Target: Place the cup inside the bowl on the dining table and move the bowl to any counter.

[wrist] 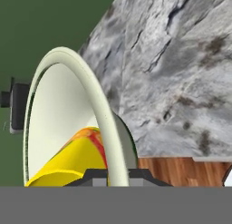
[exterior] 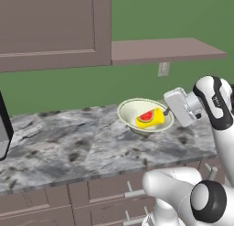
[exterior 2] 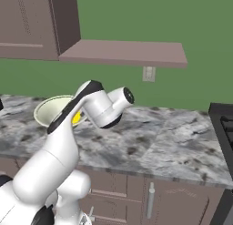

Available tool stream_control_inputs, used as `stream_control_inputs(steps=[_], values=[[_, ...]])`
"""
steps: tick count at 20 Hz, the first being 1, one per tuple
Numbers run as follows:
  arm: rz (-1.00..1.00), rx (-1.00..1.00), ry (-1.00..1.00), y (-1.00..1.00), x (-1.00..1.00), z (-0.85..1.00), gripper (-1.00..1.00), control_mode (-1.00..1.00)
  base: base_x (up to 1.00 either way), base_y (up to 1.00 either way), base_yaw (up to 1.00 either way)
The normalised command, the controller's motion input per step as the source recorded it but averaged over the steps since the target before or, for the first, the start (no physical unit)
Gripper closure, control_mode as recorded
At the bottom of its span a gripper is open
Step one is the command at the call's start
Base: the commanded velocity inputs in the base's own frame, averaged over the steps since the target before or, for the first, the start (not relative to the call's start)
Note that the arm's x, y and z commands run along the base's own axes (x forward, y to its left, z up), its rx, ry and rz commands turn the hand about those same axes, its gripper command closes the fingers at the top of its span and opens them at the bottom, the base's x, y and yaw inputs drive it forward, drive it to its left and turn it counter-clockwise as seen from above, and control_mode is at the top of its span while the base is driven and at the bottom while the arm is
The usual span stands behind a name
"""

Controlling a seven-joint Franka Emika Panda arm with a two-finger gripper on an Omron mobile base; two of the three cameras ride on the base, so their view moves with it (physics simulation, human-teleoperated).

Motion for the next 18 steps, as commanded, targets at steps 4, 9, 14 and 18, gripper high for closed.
stream_control_inputs(steps=[4, 9, 14, 18], values=[[-0.11, 0.03, 0.0, 0.0, 0.11, -0.25, 1.0, -1.0, 0.0, 0.0, 0.0], [-0.09, 0.0, 0.0, 0.0, 0.35, -0.12, 1.0, -1.0, 0.0, 0.0, 0.0], [-0.05, -0.03, 0.04, 0.0, 0.35, -0.25, 1.0, -1.0, 0.0, 0.0, 0.0], [-0.02, -0.01, 0.02, 0.0, 0.29, -0.36, 1.0, -1.0, 0.0, 0.0, 0.0]])
